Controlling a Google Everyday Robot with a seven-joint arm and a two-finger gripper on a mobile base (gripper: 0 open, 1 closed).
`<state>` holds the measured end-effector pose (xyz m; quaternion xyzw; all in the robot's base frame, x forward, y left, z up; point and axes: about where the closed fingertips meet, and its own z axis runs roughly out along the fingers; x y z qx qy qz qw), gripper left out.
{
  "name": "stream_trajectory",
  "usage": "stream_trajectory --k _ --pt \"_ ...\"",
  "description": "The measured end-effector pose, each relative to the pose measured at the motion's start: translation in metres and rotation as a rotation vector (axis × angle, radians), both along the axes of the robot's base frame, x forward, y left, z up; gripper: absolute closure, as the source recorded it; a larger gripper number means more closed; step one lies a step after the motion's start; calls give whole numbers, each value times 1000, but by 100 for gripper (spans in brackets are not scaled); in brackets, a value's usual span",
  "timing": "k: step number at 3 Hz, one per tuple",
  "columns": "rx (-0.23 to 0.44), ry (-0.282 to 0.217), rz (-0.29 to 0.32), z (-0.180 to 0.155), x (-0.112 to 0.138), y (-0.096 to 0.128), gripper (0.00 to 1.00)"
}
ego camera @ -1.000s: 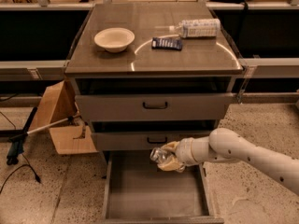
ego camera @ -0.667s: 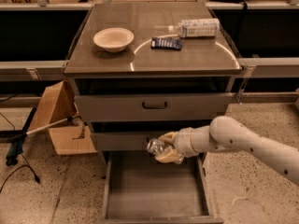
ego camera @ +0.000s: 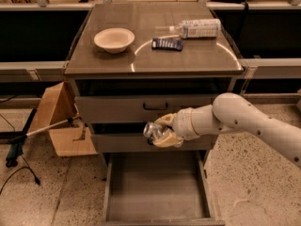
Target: Pick redbull can from bottom drawer and place on counter
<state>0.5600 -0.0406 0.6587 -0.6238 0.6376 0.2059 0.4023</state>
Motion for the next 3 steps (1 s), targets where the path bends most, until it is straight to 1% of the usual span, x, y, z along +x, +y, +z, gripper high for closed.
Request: stream_trajectory --k 2,3 --pt "-23 -83 21 57 13 4 100" --pt "-22 -79 23 66 15 7 100"
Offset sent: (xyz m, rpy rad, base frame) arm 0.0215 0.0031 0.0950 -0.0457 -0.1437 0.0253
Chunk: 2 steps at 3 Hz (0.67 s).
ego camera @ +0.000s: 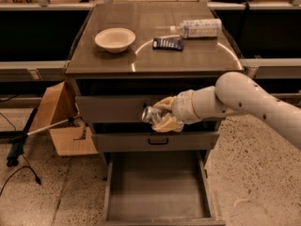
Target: Pick redbull can from bottom drawer and place on counter
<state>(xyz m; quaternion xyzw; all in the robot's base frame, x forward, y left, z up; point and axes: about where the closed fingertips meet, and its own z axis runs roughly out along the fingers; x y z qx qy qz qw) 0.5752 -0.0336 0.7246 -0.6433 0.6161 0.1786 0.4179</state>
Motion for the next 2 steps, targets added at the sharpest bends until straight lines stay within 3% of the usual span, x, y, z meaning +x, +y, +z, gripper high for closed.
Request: stream_trajectory --k 2 --pt "21 -44 17 73 7 4 100"
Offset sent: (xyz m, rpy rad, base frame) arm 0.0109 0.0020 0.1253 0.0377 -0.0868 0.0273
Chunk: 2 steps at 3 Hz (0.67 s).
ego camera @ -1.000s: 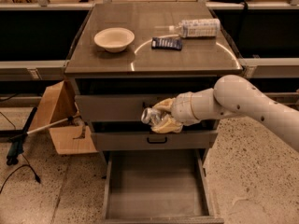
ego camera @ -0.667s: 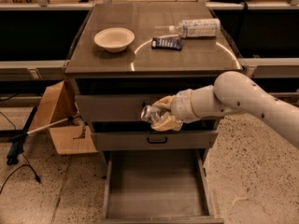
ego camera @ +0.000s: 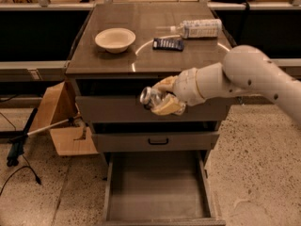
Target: Pick redbull can from bottom drawer and place on counter
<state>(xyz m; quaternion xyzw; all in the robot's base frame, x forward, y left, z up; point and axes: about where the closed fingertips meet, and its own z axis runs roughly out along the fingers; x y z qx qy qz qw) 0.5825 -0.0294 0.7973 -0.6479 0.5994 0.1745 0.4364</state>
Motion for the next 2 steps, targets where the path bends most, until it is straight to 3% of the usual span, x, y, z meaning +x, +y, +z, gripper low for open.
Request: stream_trajectory --k 2 --pt "30 -68 39 75 0 5 100"
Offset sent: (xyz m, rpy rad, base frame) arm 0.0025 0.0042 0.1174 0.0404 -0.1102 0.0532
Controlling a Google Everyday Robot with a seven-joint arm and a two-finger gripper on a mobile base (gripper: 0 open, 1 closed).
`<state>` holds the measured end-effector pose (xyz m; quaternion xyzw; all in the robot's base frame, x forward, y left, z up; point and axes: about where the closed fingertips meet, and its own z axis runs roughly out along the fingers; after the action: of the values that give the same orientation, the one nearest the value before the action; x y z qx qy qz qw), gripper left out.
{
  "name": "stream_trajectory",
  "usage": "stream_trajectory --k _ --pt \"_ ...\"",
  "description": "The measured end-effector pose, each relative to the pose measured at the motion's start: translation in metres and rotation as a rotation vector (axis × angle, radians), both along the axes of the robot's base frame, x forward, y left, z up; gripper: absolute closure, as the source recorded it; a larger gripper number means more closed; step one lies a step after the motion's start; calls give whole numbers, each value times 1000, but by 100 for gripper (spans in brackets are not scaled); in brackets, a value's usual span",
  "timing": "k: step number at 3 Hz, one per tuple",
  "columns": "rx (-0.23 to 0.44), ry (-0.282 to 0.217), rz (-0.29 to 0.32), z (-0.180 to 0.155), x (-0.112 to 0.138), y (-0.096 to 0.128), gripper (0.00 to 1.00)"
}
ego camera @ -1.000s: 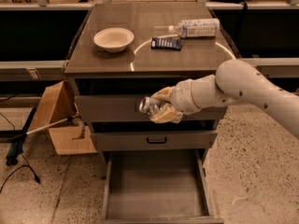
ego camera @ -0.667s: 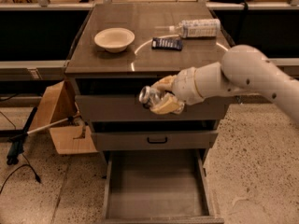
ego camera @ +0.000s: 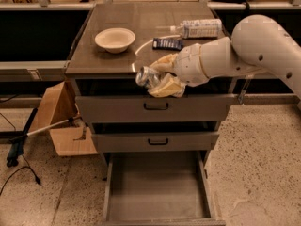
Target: Pick redbull can from bottom drawer and place on counter
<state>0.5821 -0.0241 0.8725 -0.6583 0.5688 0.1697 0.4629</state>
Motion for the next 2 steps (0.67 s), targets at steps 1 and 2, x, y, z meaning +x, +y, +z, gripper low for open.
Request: stream_trajectory --k 1,2 --pt "5 -33 4 27 -2 3 100" --pt "-1 -72 6 46 12 7 100"
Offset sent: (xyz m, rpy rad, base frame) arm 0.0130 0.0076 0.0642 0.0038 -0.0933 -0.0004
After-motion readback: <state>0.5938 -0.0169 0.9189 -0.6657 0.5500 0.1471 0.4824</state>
